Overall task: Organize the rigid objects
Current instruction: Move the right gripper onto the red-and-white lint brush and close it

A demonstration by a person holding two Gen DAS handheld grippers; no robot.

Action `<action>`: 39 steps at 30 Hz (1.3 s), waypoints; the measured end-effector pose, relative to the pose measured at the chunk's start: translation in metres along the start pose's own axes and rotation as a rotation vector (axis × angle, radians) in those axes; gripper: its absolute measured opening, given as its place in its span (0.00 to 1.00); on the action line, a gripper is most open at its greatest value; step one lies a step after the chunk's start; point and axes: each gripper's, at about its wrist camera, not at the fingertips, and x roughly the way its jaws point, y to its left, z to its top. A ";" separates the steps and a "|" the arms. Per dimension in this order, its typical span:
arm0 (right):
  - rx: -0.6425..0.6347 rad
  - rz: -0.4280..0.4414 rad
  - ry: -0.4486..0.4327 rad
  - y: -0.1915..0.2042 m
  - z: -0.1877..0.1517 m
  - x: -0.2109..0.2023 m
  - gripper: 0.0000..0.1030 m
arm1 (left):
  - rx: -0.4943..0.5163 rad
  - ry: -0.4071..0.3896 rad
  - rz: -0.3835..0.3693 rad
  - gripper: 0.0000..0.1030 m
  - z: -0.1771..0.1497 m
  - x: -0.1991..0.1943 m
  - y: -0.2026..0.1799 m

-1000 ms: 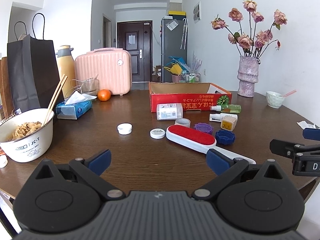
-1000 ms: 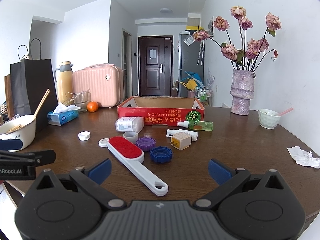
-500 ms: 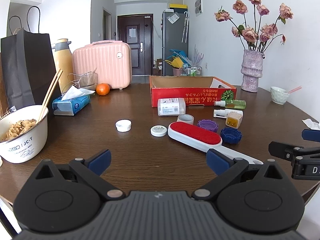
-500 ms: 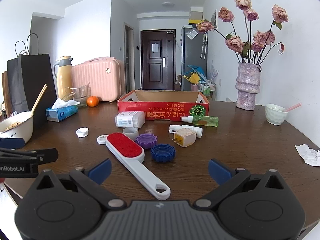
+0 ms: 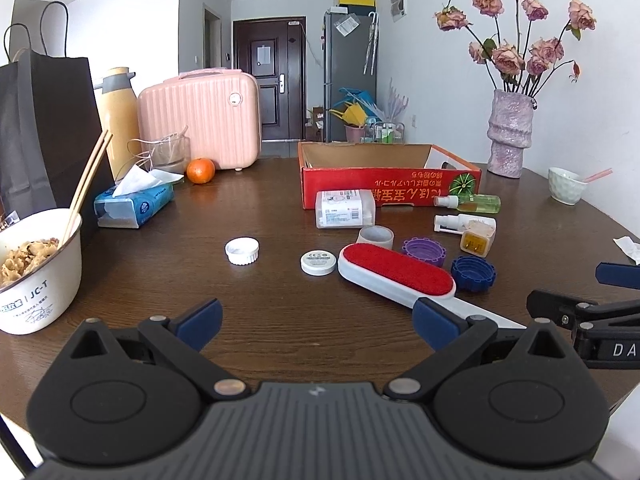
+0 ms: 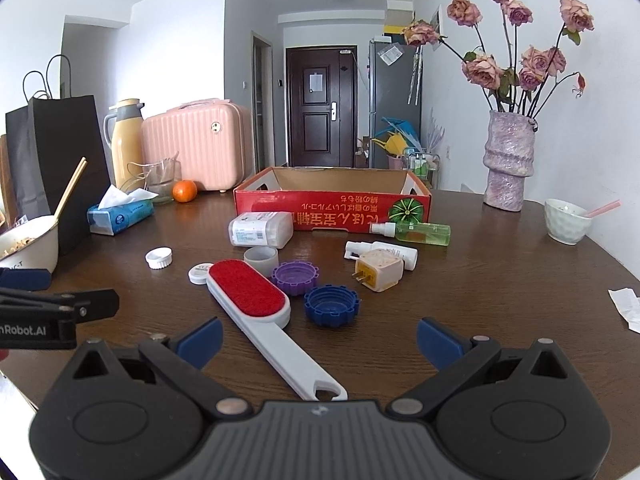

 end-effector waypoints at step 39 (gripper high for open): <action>-0.135 0.160 0.152 0.042 0.031 0.117 0.87 | -0.054 0.135 0.045 1.00 0.020 0.094 0.041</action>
